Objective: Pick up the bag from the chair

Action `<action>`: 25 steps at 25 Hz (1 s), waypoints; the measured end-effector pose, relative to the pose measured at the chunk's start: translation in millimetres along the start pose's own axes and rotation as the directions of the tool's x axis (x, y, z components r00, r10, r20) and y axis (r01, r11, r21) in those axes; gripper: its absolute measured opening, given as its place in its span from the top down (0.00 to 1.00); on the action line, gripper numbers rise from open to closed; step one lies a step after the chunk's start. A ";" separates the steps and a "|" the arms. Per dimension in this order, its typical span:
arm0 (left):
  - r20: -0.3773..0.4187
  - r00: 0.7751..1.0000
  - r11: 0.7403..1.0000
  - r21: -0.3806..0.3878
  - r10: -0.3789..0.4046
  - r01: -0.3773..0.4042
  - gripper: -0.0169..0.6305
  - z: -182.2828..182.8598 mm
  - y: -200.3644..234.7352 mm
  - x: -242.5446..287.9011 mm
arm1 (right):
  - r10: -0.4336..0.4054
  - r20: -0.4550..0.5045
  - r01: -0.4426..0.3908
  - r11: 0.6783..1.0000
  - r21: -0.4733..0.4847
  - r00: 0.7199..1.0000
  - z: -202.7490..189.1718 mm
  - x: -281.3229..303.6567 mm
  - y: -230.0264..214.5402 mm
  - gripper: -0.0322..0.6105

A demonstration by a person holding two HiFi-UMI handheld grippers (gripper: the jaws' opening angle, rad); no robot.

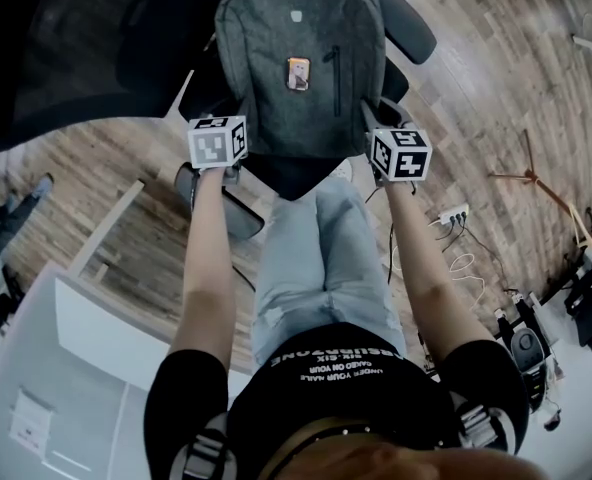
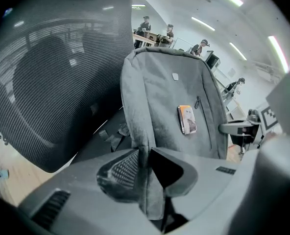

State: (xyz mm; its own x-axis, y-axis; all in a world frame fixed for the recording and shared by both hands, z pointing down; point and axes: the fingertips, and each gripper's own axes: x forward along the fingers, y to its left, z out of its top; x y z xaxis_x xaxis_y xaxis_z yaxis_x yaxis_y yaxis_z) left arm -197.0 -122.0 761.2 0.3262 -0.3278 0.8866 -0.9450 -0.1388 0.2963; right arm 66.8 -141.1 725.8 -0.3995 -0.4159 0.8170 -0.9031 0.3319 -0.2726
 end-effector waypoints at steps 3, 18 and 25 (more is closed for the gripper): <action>0.009 1.000 1.000 -0.002 -0.001 0.001 0.83 1.4 -2.3 -7.1 | 0.011 0.002 -0.011 1.000 -0.005 1.000 3.3 -4.5 2.1 0.81; 0.062 0.998 1.000 0.002 0.003 -0.003 0.84 2.6 -25.3 -56.3 | 0.048 0.035 -0.046 0.998 -0.040 0.998 19.4 -48.8 14.9 0.82; 0.092 0.996 1.000 -0.005 0.013 -0.013 0.84 -1.3 -38.0 -81.6 | 0.062 0.051 -0.058 0.996 -0.067 0.997 21.8 -74.2 21.7 0.82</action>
State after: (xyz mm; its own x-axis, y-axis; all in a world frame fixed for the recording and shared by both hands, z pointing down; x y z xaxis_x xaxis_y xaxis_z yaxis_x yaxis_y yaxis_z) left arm -187.8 -88.8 678.1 0.3146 -0.4139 0.8542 -0.9492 -0.1303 0.2865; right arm 73.4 -121.5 648.1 -0.4618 -0.4371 0.7718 -0.8658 0.4113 -0.2851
